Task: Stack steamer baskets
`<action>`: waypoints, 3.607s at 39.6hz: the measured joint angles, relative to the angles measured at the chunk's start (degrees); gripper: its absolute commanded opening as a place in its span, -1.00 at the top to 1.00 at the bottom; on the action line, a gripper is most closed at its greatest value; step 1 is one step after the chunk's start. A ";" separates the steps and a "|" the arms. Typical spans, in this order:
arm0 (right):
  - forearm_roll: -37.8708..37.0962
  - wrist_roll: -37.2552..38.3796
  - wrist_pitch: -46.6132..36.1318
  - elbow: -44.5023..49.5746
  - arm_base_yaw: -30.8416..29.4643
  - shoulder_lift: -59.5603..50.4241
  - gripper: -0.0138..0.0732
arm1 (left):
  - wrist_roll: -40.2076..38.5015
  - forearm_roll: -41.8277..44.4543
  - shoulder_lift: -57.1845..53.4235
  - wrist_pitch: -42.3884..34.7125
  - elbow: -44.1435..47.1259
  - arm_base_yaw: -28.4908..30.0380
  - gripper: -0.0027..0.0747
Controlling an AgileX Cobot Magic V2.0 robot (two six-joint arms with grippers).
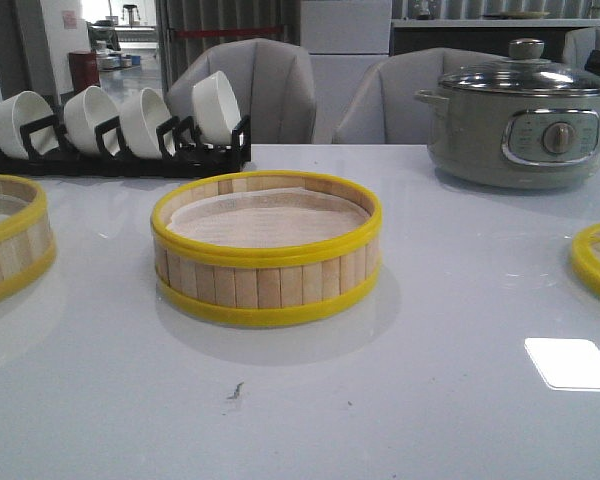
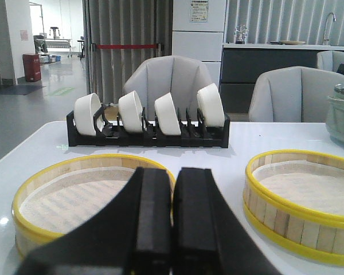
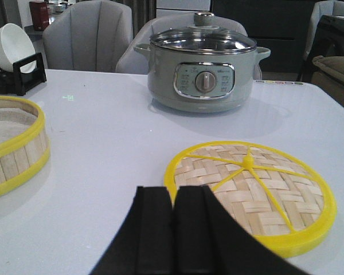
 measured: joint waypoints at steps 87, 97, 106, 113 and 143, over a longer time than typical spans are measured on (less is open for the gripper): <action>0.00 0.00 0.00 0.00 0.00 0.00 0.62 | 1.88 4.38 49.26 46.58 -64.52 -0.48 0.71; 0.00 0.00 0.00 0.00 0.00 0.00 0.62 | 3.13 3.62 57.32 51.91 -67.26 -1.38 0.71; 0.00 0.00 0.00 0.00 0.00 0.00 0.62 | 3.13 2.68 58.75 52.05 -67.26 -1.51 0.71; 0.00 0.00 0.00 0.00 0.00 0.00 0.62 | 3.13 2.78 58.86 52.05 -67.26 -1.51 0.71; 0.00 0.00 -1.10 0.00 0.00 0.00 0.62 | 3.13 3.78 58.86 52.05 -67.26 -1.51 0.71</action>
